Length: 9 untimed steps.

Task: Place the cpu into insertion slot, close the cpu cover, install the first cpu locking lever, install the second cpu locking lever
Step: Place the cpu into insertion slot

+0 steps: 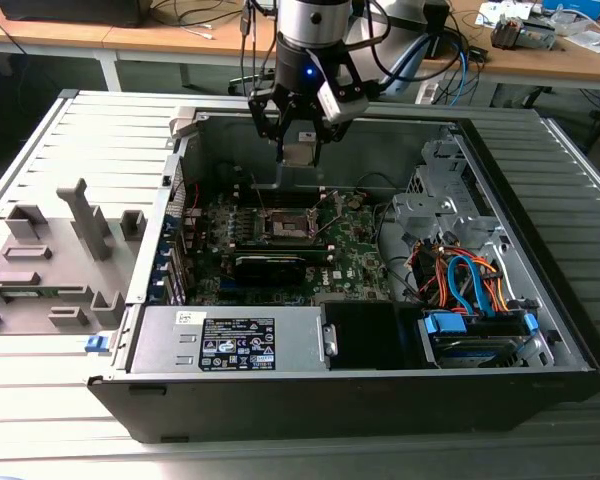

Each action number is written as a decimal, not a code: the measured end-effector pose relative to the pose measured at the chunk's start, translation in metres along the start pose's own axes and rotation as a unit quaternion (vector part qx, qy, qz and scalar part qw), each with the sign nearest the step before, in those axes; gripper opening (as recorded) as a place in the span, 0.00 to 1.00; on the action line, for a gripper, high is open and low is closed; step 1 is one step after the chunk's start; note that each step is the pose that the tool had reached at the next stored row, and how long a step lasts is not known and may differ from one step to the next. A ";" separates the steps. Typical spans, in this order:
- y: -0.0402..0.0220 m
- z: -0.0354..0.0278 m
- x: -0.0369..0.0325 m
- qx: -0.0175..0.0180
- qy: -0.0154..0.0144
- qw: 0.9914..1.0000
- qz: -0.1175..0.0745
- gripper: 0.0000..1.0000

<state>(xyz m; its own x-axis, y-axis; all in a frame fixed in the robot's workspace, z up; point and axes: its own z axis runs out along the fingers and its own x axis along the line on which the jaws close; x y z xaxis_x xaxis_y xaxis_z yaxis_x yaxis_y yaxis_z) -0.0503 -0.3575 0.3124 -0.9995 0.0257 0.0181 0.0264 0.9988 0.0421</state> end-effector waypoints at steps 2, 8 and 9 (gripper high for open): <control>0.0000 0.0004 0.0000 0.000 0.000 1.000 0.000 0.55; -0.0002 0.0017 0.0000 0.000 0.000 1.000 0.000 0.55; -0.0002 0.0019 0.0000 0.000 0.000 1.000 0.000 0.55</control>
<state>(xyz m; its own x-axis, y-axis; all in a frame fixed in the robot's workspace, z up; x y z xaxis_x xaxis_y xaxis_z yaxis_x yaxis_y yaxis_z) -0.0503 -0.3576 0.3105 -0.9995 0.0257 0.0181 0.0264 0.9988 0.0421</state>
